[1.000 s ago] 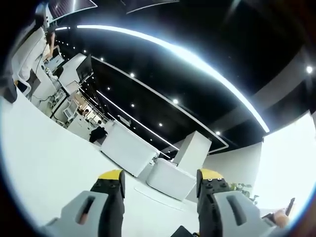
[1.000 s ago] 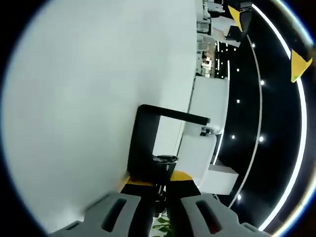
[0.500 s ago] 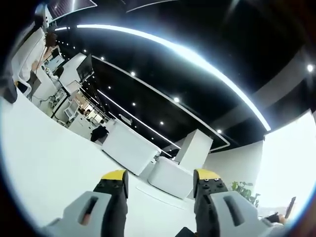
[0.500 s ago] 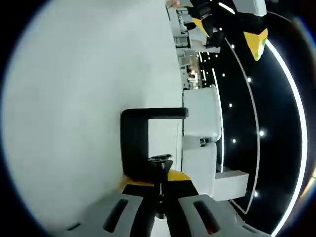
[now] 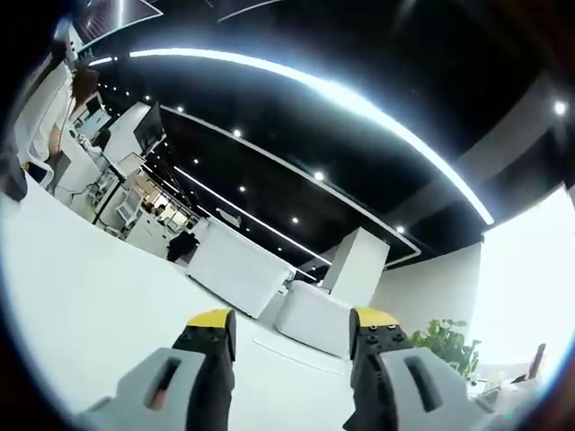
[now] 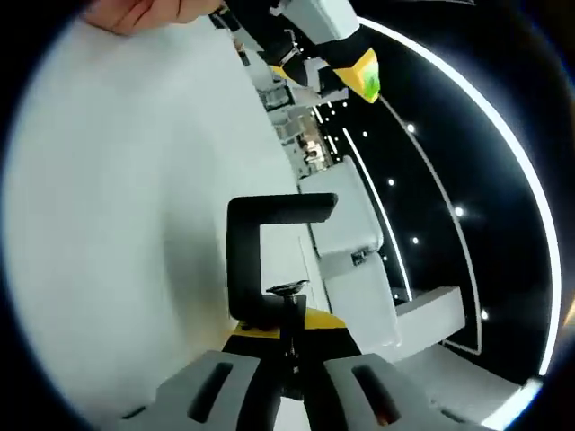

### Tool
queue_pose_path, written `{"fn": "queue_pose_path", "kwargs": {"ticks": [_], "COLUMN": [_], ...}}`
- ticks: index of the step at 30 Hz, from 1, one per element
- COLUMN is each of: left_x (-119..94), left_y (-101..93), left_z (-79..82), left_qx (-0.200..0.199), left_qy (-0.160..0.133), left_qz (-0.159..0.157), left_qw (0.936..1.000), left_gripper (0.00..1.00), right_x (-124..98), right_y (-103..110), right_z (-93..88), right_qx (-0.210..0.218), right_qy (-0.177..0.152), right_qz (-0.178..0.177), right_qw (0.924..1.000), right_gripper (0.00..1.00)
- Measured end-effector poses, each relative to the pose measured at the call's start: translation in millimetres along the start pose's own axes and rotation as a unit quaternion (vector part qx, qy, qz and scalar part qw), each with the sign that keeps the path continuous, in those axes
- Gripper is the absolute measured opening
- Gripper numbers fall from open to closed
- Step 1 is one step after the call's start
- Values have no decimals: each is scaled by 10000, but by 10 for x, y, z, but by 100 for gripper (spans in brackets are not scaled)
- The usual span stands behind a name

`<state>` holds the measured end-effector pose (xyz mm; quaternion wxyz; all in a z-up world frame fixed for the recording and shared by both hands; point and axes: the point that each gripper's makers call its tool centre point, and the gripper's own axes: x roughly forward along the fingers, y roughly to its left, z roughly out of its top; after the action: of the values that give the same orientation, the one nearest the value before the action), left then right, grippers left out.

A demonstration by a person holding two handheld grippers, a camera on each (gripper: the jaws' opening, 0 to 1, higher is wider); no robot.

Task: Clamp the fixed fixture on the desktop, loosen the retaining clip, secure it to the edge of the desk, and tighten the retaining clip.

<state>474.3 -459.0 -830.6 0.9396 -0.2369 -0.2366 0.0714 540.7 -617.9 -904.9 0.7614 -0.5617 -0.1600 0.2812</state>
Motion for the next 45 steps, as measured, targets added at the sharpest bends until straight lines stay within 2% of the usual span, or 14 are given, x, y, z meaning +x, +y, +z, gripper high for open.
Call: {"fn": "queue_pose_path", "kwargs": {"ticks": [9, 12, 19, 25, 28, 32, 36, 40, 45], "left_x": [-4, -1, -52, -78, -52, -64, -78, -60, -66], "left_y": [-99, -104, -261, -309, -310, -370, -418, -419, -445], "left_z": [-38, -41, -84, -79, -87, -117, -142, -150, -163], "left_qx": [270, 311, 612, 679, 726, 857, 962, 1014, 1007], "left_qy": [83, 85, 190, 208, 226, 283, 334, 355, 382], "left_qz": [-83, -67, -211, -289, -312, -387, -463, -503, -562], "left_qw": [9996, 9995, 9977, 9971, 9966, 9952, 9937, 9929, 9926], "left_gripper": [51, 50, 49, 49, 49, 49, 48, 48, 47], "right_x": [-231, -339, -575, -835, -925, -1069, -1230, -1301, -1526], "right_y": [-292, -381, -689, -866, -912, -982, -1024, -1075, -1075], "right_z": [205, 262, 416, 556, 588, 614, 607, 560, 585], "right_qx": [115, 654, 952, 1360, 1859, 2288, 2792, 3016, 3535], "right_qy": [-527, -672, -942, -1205, -1297, -1366, -1453, -1437, -1614], "right_qz": [-591, -639, -958, -1154, -1128, -1103, -1076, -1049, -967], "right_qw": [9968, 9935, 9864, 9766, 9674, 9575, 9431, 9367, 9163], "right_gripper": [3, 3, 3, 3, 3, 3, 3, 3, 3]}}
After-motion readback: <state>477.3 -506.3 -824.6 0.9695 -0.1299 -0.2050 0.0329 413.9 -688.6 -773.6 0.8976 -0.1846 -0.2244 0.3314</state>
